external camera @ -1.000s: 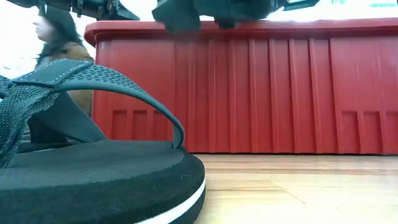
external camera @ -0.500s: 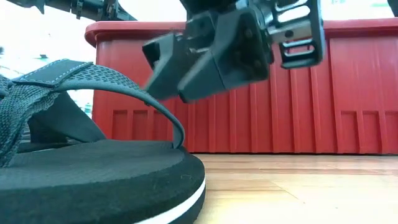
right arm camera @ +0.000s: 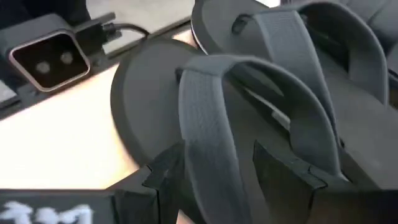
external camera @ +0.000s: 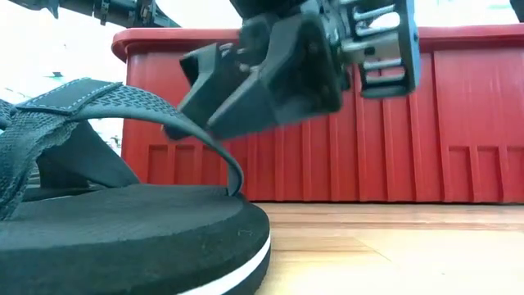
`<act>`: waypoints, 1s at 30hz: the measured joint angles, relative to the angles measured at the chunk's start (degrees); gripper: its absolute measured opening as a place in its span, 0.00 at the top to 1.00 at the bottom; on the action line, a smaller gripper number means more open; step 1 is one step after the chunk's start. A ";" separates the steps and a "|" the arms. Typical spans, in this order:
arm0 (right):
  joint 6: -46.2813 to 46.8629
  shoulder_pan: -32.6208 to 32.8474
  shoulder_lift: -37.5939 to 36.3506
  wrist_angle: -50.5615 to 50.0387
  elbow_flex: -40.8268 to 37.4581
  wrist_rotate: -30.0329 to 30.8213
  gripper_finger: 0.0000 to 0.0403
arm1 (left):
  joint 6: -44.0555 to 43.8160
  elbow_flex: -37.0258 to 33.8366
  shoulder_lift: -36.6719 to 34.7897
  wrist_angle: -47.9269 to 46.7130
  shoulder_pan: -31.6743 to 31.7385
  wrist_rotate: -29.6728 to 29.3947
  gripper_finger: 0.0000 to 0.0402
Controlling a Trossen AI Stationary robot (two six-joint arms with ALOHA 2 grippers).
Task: Pick and place slides into bin
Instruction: Put the right flip flop into the bin
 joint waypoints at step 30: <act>-24.05 1.96 -19.89 -22.69 5.84 18.96 1.00 | -0.22 0.00 0.00 -0.09 0.02 0.48 0.96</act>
